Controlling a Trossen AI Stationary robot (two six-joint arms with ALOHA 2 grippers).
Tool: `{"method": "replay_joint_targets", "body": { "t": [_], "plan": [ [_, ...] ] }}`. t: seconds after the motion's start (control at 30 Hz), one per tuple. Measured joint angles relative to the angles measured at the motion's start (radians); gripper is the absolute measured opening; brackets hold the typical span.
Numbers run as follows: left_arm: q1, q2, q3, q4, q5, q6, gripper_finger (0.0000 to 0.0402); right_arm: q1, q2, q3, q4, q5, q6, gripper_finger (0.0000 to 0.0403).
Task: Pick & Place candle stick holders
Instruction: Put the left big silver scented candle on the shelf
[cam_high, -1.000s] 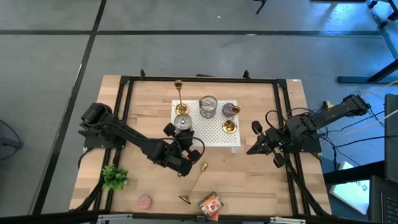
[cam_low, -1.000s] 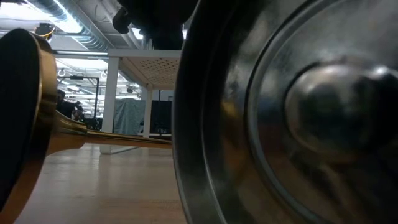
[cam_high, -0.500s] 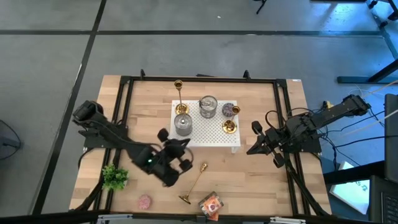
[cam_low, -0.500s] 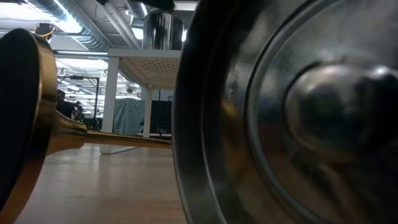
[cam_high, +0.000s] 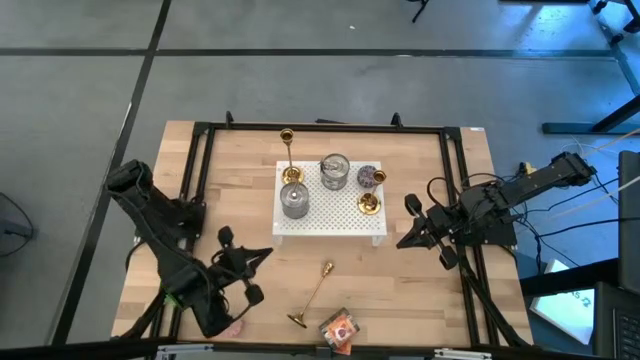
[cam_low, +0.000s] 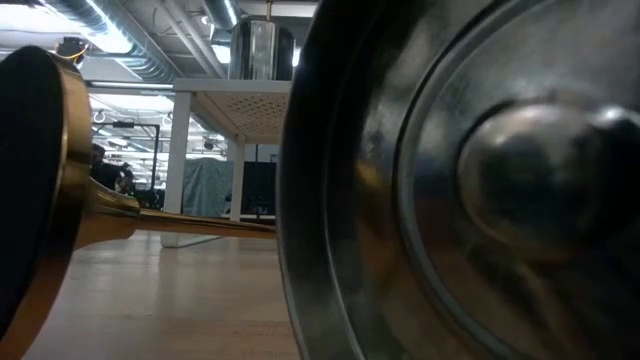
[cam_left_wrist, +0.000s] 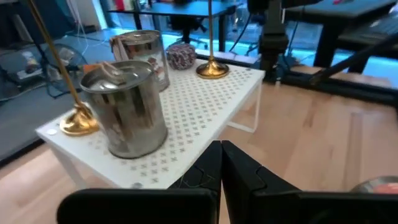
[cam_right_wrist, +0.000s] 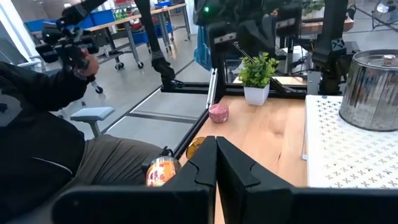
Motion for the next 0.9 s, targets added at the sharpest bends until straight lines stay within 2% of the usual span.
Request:
{"method": "replay_joint_targets", "body": {
  "t": [0.07, 0.17, 0.37, 0.47, 0.57, 0.73, 0.9],
  "plan": [
    [-0.011, 0.000, -0.048, 0.107, 0.000, 0.014, 0.0001, -0.002, 0.000, 0.000, 0.008, 0.000, -0.001, 0.0005],
    [-0.014, 0.001, -0.162, 0.421, 0.053, 0.130, 0.0001, -0.011, 0.000, 0.000, 0.008, 0.000, -0.003, 0.0005],
    [0.023, -0.034, -0.420, 1.135, 0.204, 0.584, 0.0001, -0.028, 0.000, 0.000, -0.001, 0.000, -0.003, 0.0005],
    [0.088, -0.087, -0.519, 1.421, 0.349, 0.801, 0.0001, -0.029, 0.000, 0.000, -0.003, 0.000, -0.003, 0.0005],
    [0.172, -0.139, -0.588, 1.532, 0.475, 0.914, 0.0001, -0.029, 0.000, 0.000, -0.003, 0.000, -0.003, 0.0005],
    [0.320, -0.222, -0.650, 1.527, 0.624, 0.970, 0.0001, -0.030, 0.000, 0.000, -0.008, 0.000, -0.003, 0.0005],
    [0.444, -0.259, -0.660, 1.495, 0.757, 0.985, 0.0001, -0.030, 0.000, 0.000, -0.027, 0.000, -0.003, 0.0005]
  ]
}}
